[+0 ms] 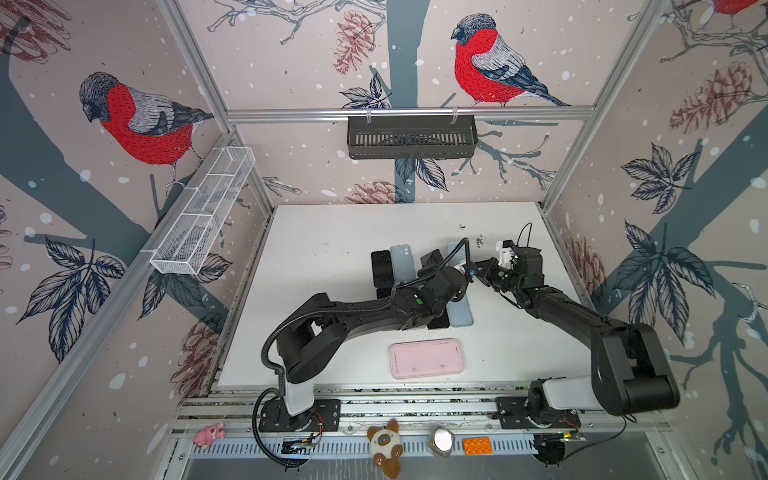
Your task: Take the phone out of the phone case
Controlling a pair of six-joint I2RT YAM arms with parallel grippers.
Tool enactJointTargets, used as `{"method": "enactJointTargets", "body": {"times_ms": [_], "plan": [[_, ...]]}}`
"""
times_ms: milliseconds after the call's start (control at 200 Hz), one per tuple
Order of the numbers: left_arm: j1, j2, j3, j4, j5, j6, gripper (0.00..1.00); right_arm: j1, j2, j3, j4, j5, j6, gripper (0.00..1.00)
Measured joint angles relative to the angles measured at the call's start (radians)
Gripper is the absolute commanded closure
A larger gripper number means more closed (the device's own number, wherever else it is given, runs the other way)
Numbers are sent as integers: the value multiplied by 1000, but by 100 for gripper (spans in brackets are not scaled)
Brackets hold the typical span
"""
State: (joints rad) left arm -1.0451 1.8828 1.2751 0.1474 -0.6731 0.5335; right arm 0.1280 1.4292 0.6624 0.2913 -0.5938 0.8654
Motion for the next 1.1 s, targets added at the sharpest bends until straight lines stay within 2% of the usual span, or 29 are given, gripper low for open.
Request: {"method": "enactJointTargets", "body": {"times_ms": [460,915,1041,1101], "plan": [[32,224,82,59,14,189,100,-31,267,151,-61,-54,-109,100],[61,296,108,109,-19,335,100,-31,335,175,-75,-61,-138,100],[63,299,105,112,-22,340,82,-28,356,194,-80,-60,-146,100],[65,304,101,110,-8,344,67,-24,364,204,-83,-59,-158,100]]}}
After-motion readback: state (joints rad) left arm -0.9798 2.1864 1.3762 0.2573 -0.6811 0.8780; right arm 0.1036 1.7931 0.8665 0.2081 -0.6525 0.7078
